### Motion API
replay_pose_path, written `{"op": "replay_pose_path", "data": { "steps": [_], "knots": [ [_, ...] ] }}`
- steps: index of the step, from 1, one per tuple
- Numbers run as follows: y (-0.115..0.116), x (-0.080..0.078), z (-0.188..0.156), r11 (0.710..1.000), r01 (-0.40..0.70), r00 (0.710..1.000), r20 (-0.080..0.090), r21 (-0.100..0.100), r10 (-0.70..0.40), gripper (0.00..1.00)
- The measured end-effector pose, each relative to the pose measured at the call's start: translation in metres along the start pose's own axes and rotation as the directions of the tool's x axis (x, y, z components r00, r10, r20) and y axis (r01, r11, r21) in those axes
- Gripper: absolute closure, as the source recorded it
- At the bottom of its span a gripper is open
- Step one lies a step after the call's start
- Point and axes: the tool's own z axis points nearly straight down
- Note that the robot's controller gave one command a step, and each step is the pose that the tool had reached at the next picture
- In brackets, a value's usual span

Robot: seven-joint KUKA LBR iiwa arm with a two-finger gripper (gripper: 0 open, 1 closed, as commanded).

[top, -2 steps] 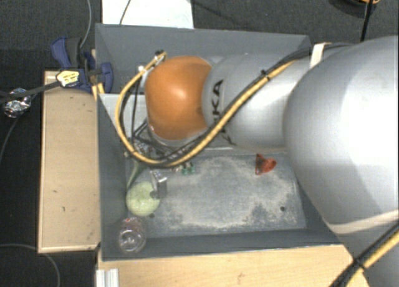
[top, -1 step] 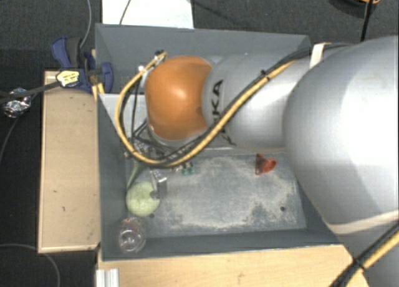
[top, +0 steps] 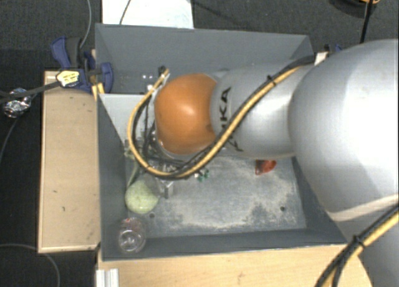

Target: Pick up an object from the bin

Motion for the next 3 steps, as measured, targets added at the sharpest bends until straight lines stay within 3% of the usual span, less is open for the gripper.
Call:
{"op": "replay_pose_path", "data": {
  "steps": [1, 2, 3],
  "knots": [
    [0.0002, -0.0002, -0.0001, 1.0, -0.003, 1.0, 0.0, 0.0, 0.003, 0.0],
    [0.0, -0.0001, -0.0004, 1.0, -0.008, 1.0, 0.0, 0.0, 0.008, 1.0],
    [0.0001, -0.0001, -0.0004, 1.0, -0.009, 1.0, 0.0, -0.001, 0.009, 1.0]
  ]
}}
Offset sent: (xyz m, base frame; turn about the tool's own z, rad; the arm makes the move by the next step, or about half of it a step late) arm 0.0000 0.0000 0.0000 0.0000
